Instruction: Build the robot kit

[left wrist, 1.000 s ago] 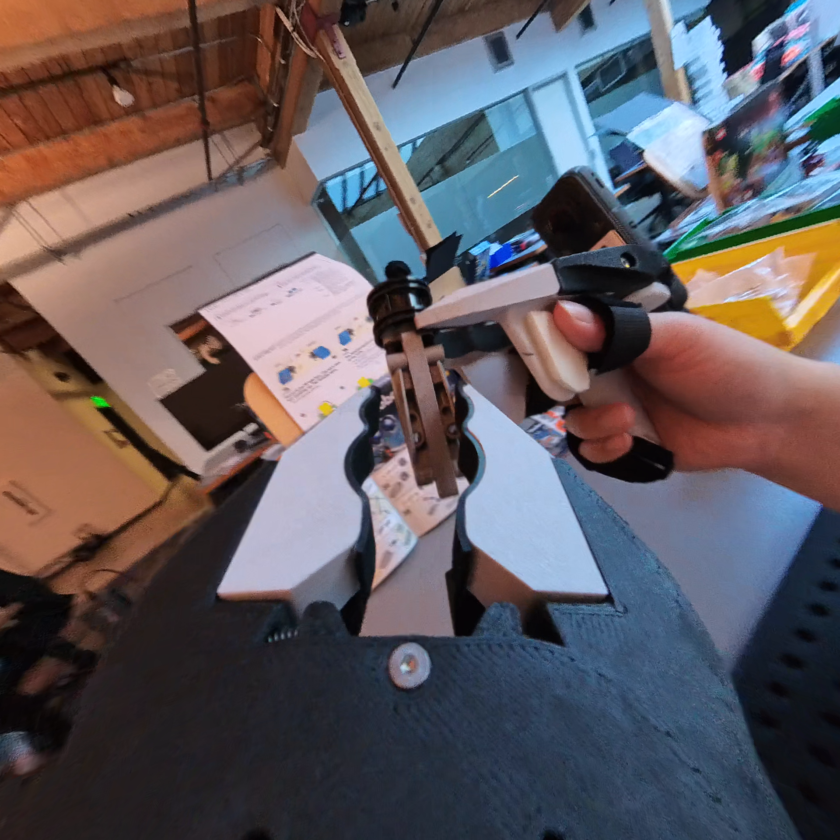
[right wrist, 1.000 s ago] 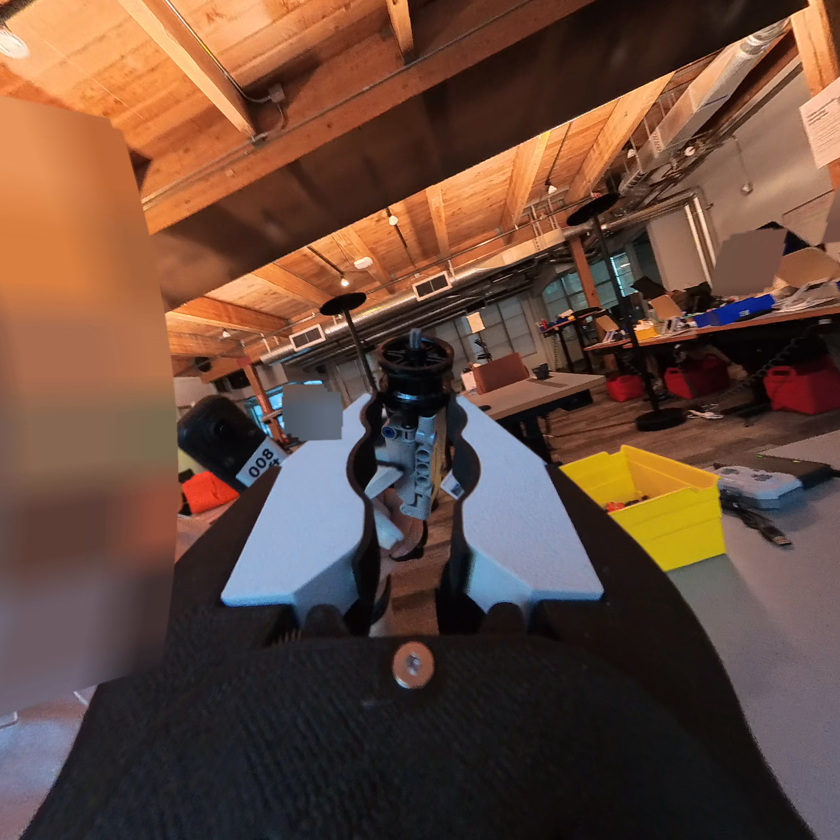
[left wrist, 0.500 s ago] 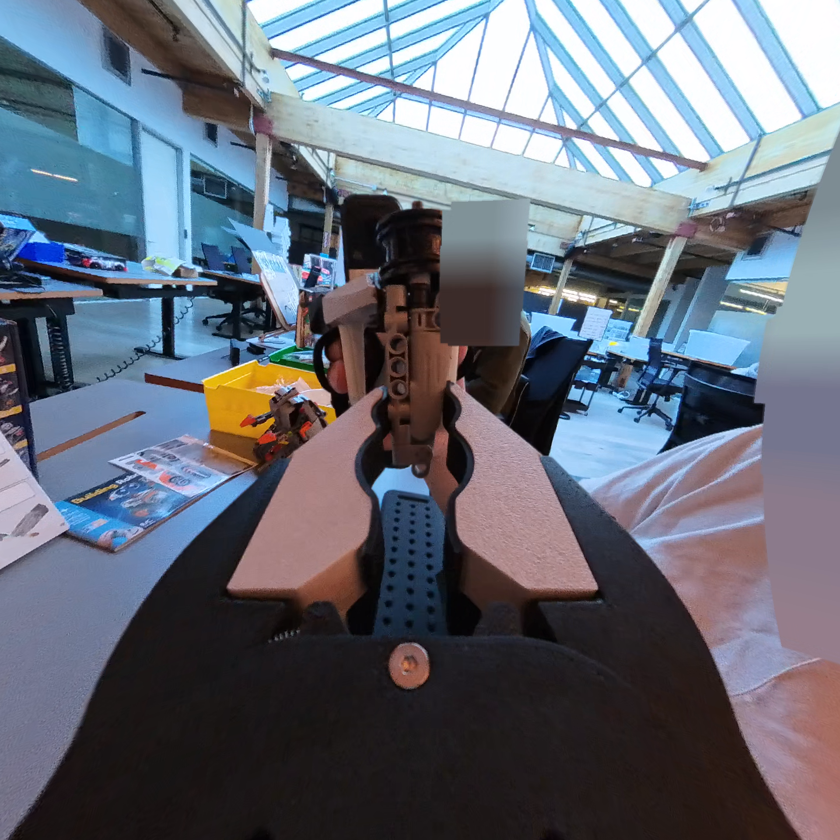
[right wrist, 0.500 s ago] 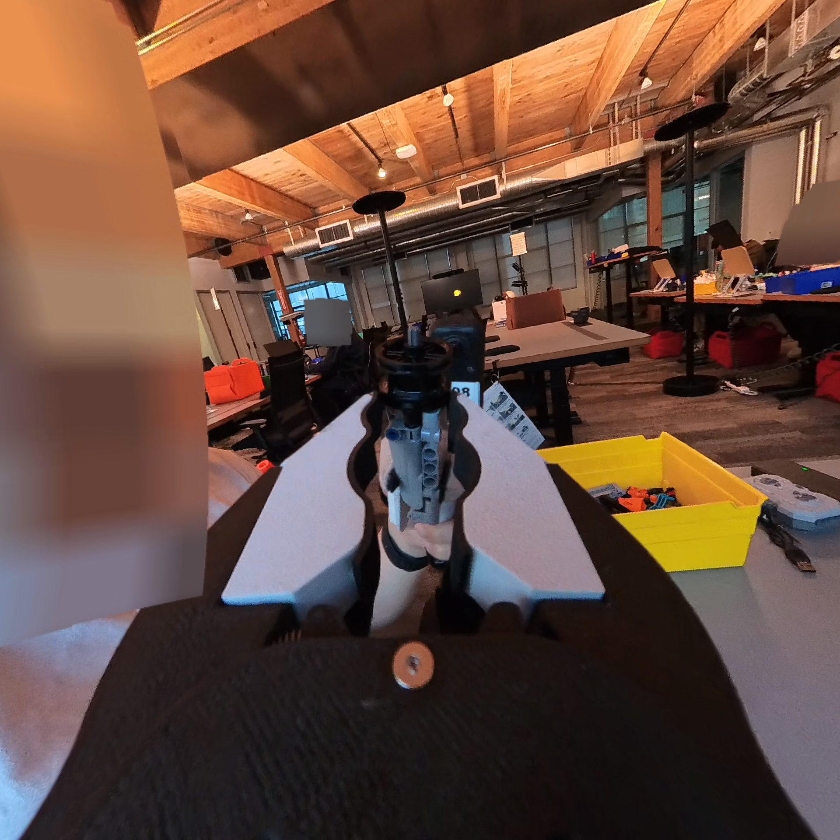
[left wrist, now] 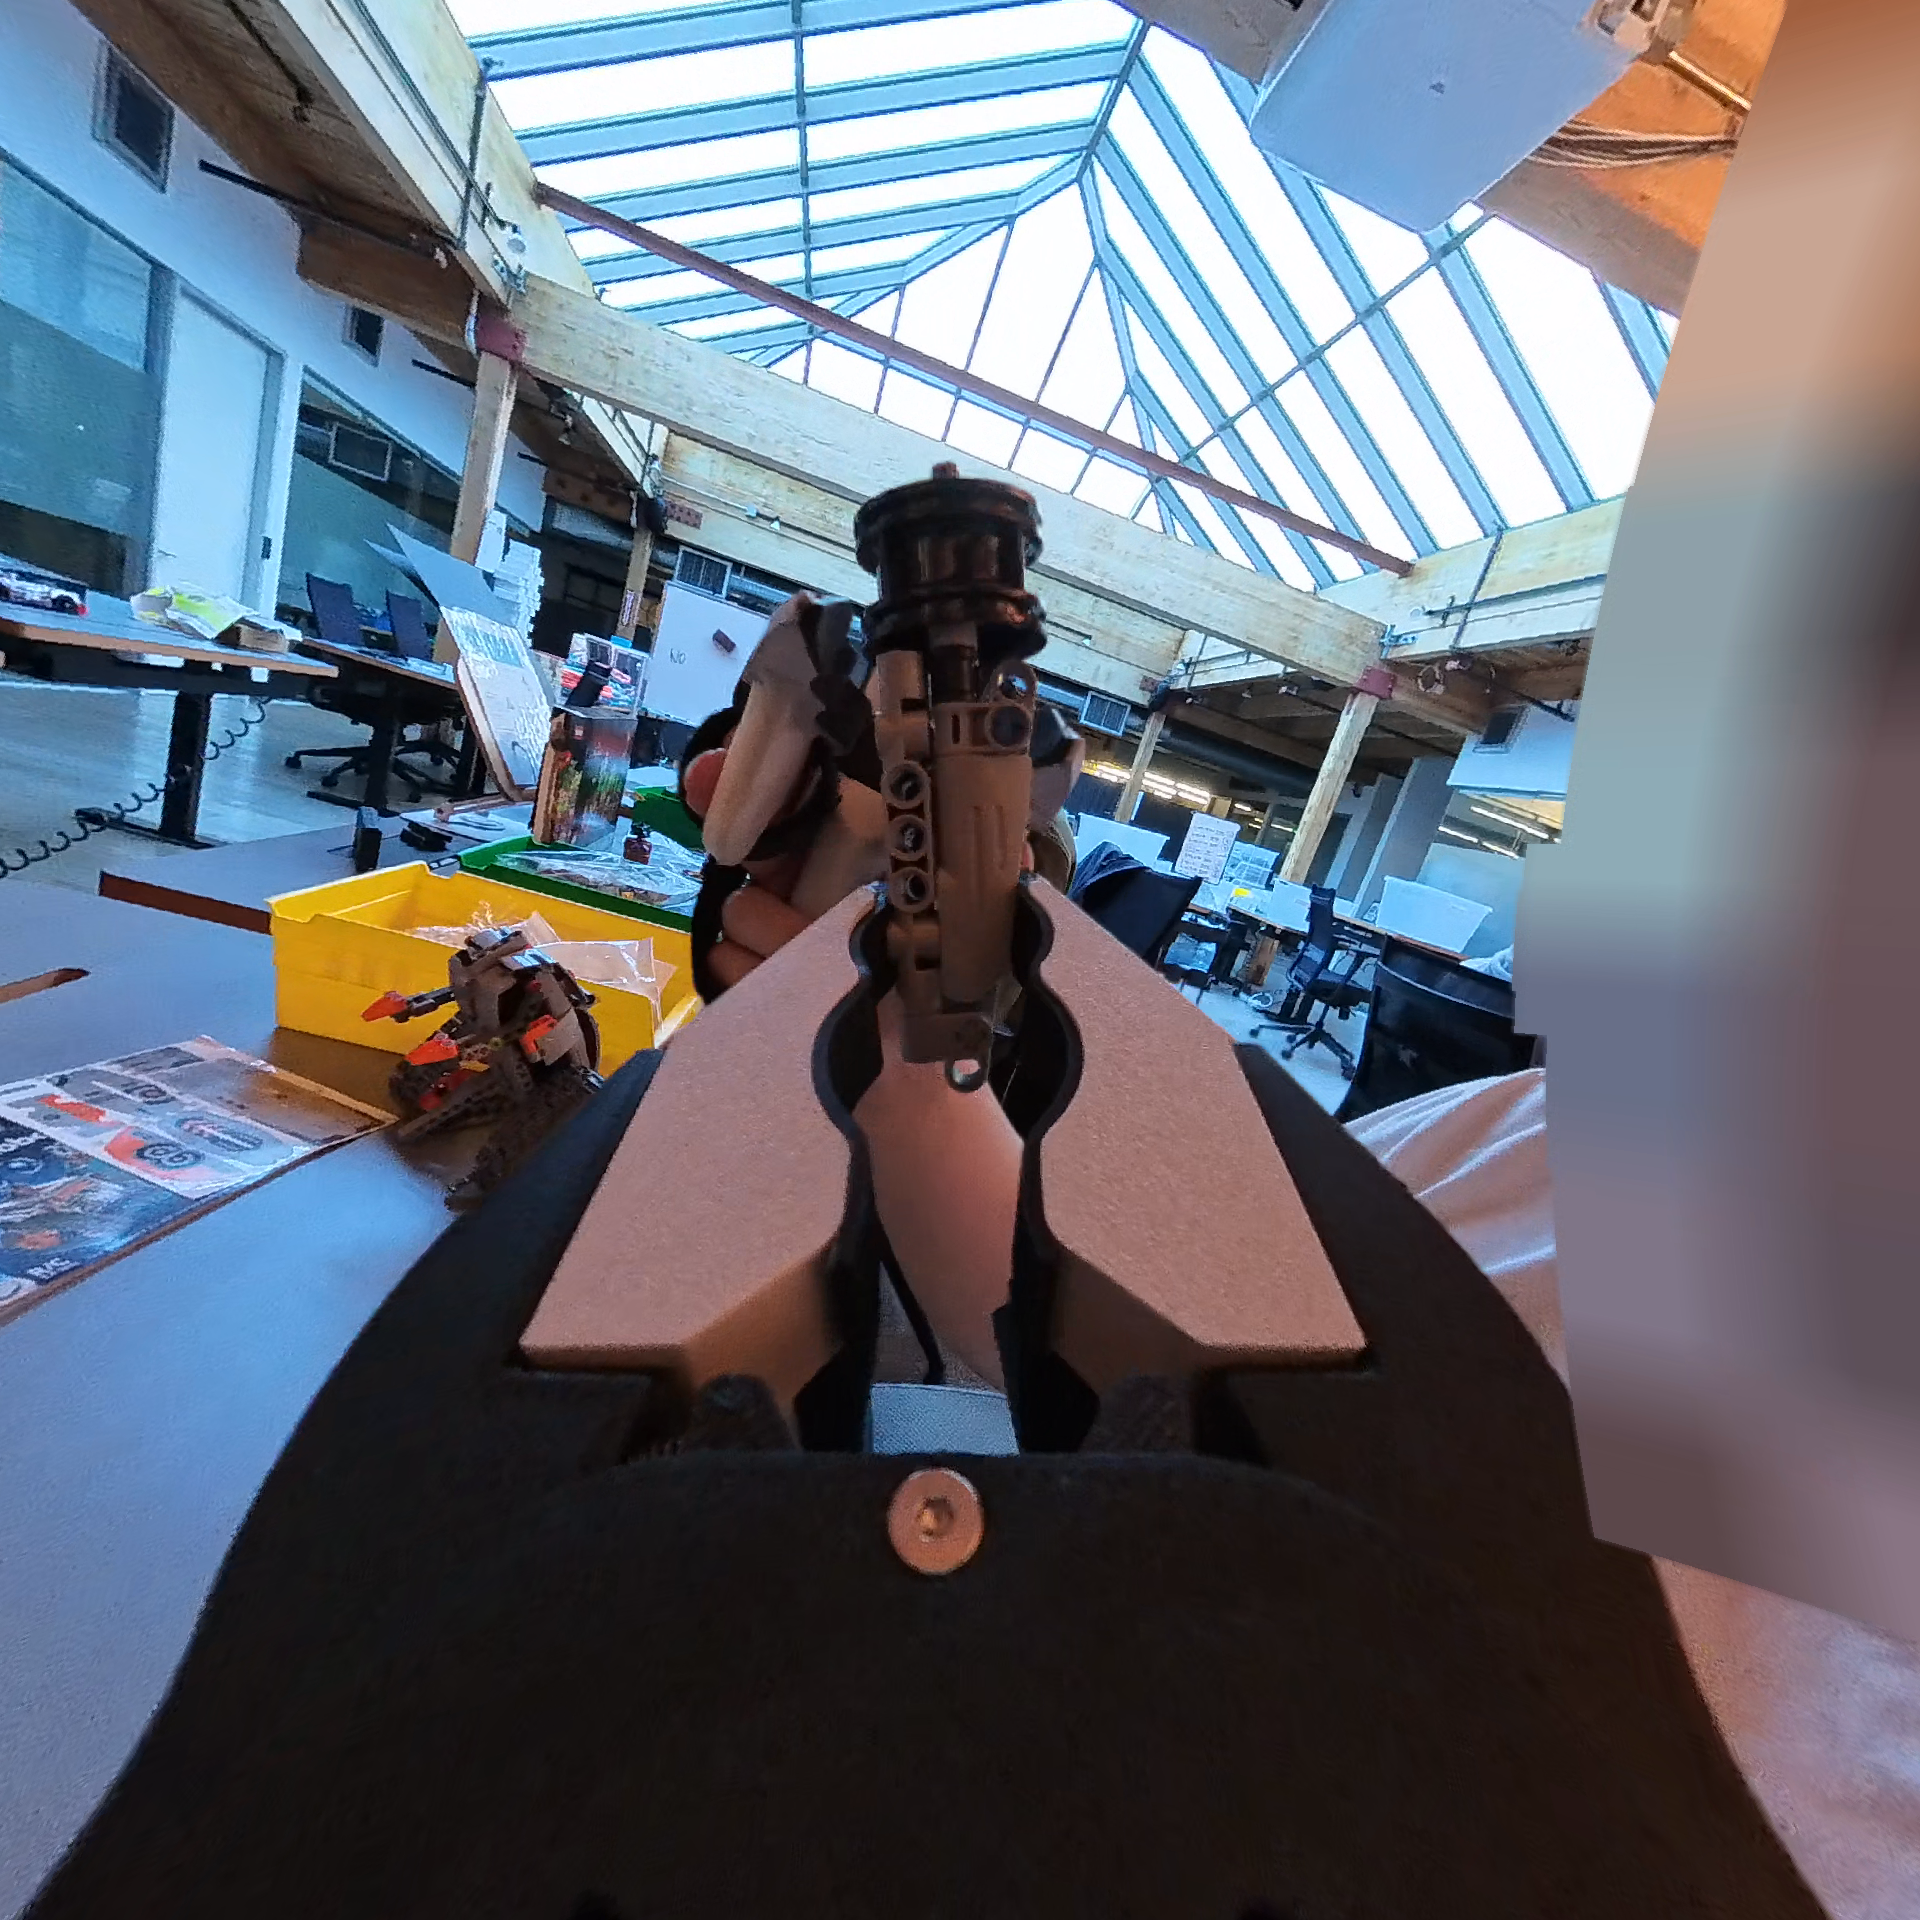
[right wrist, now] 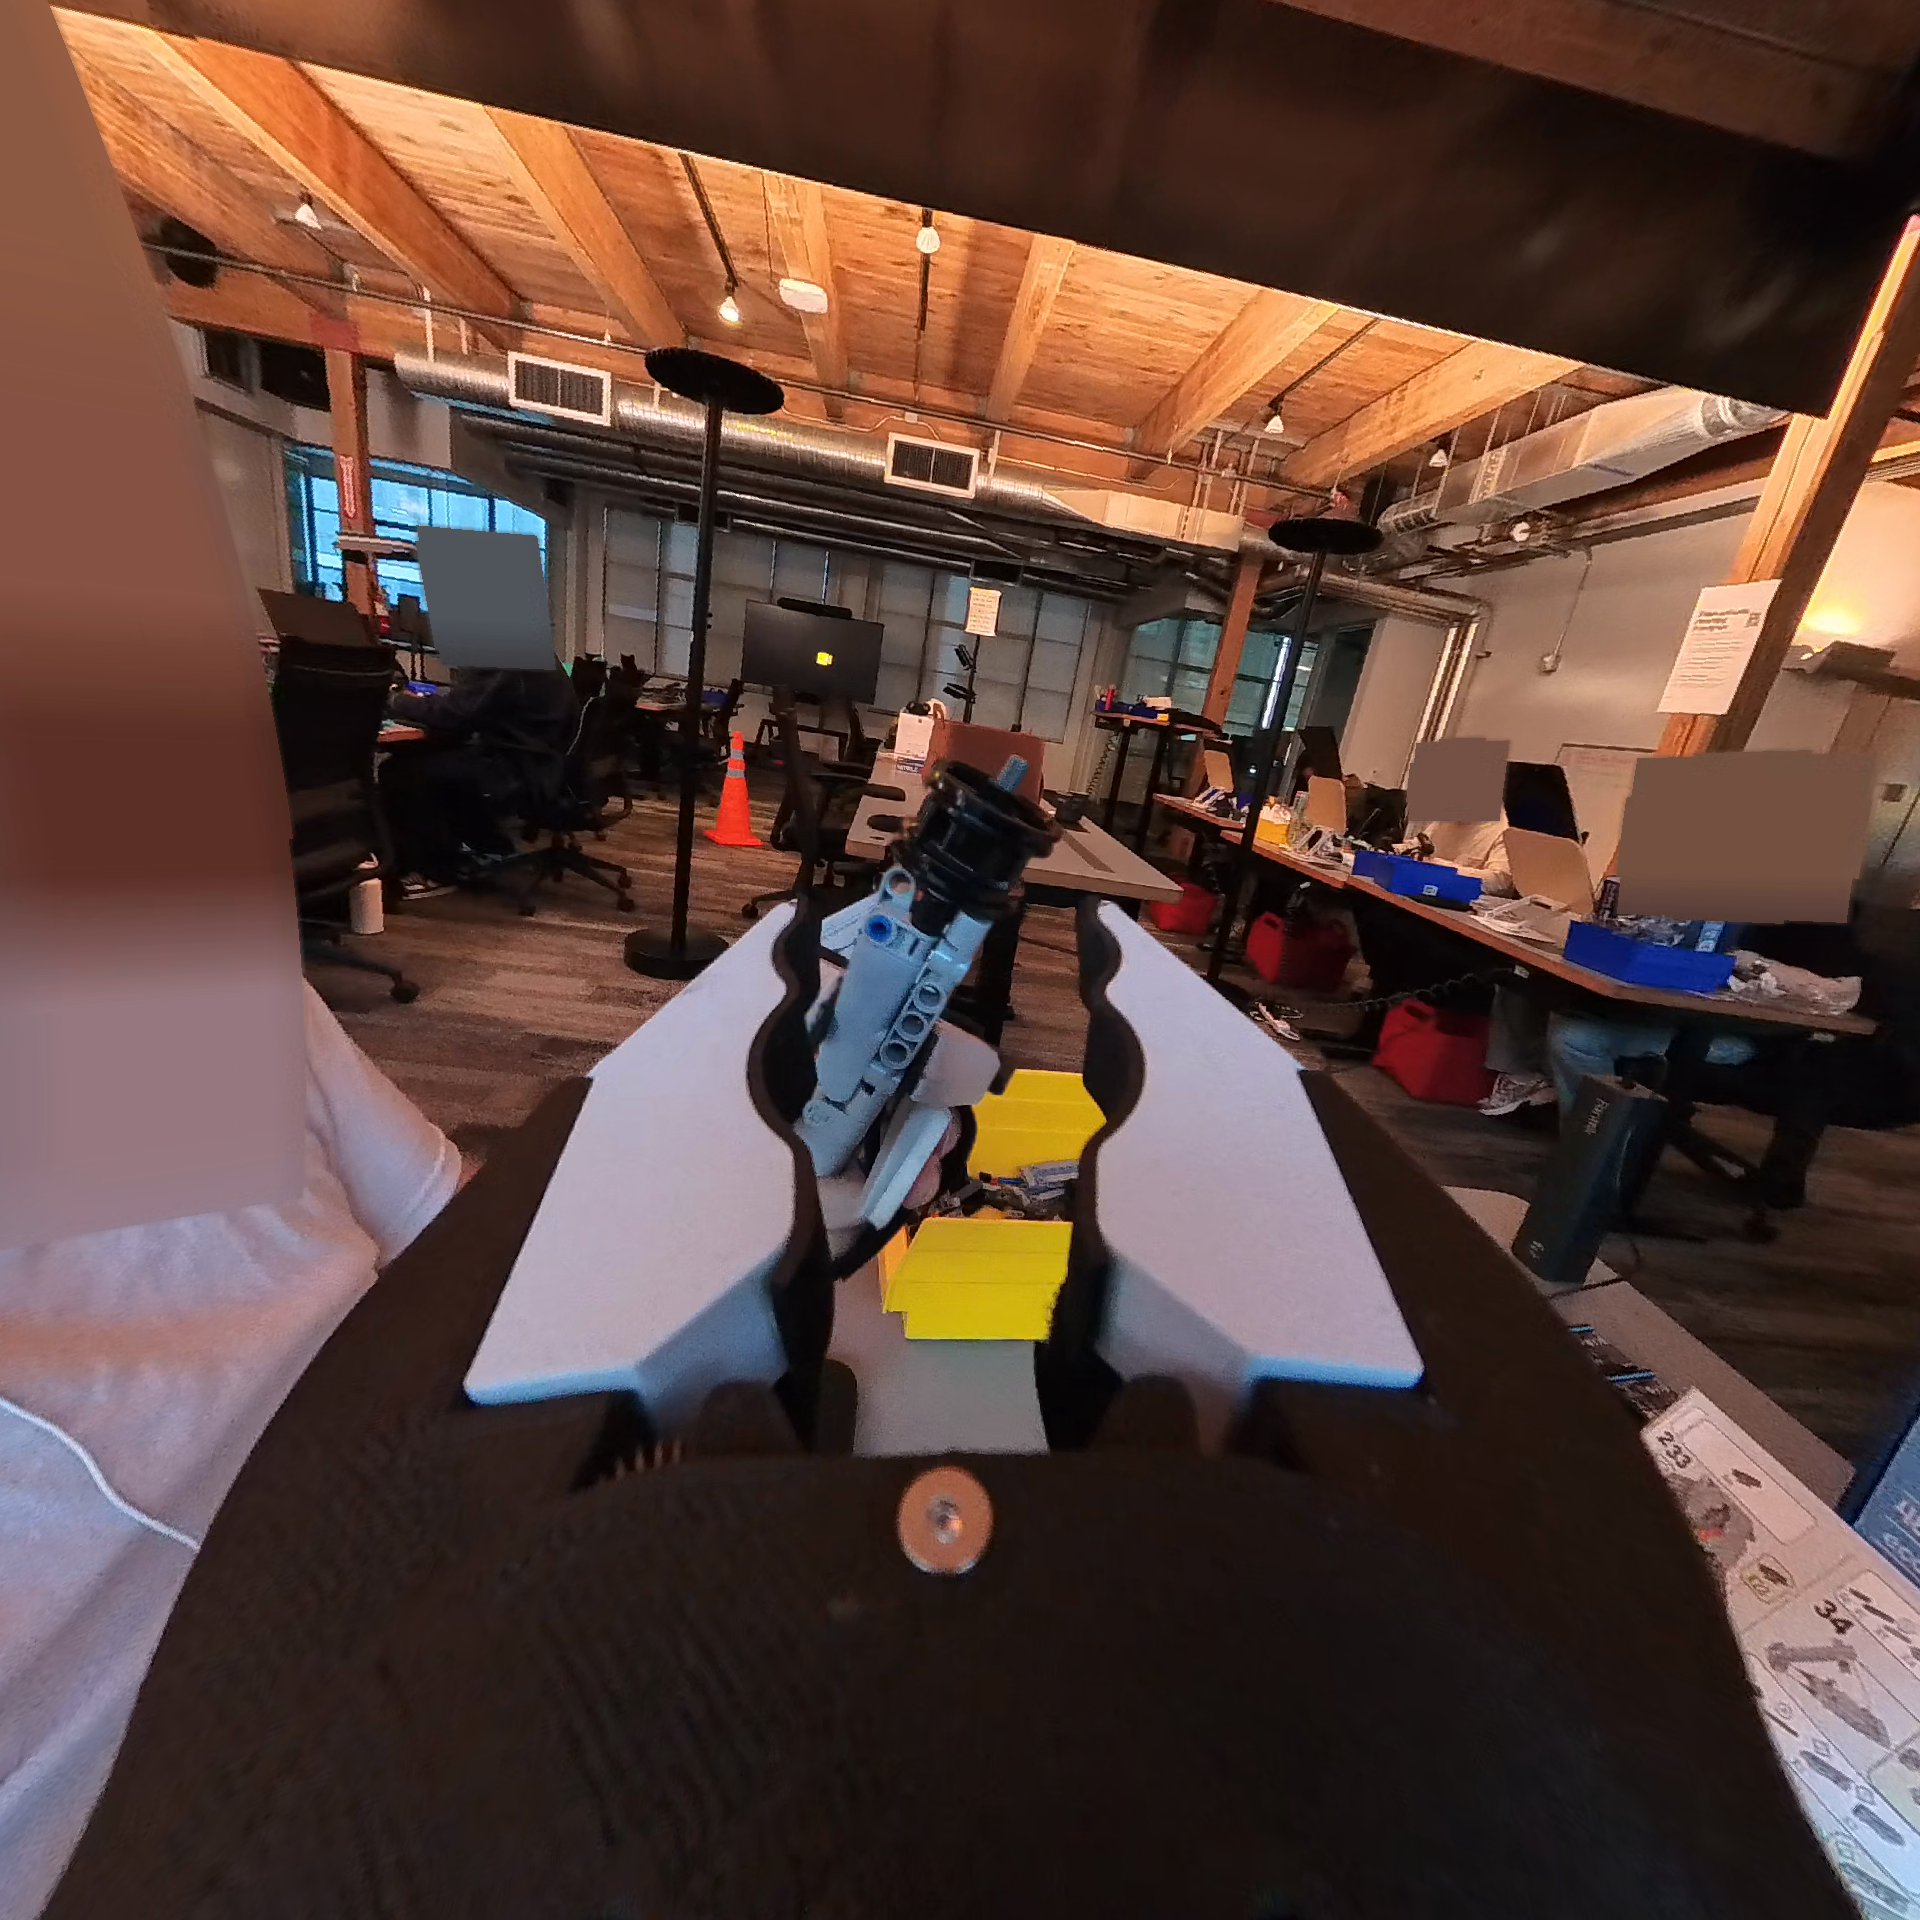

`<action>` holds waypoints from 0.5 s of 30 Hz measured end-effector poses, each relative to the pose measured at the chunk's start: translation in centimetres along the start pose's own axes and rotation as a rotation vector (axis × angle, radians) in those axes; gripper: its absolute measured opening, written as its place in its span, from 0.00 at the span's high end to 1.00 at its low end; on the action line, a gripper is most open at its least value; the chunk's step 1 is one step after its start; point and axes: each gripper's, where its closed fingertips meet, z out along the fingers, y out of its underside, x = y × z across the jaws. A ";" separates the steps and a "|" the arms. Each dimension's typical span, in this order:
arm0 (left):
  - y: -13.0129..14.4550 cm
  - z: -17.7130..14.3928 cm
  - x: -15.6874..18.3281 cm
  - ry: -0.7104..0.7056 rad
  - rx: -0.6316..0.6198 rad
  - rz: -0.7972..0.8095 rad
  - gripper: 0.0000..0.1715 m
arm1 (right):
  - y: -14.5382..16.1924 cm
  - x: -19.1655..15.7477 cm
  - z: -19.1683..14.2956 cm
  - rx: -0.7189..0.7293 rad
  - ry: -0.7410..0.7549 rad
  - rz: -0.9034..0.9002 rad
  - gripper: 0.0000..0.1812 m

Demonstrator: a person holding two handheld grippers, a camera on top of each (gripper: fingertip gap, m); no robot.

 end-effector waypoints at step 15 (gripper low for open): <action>2.8 -0.3 2.9 0.086 -0.055 0.537 0.89 | -0.1 -5.2 0.9 -0.066 -0.092 -0.135 0.74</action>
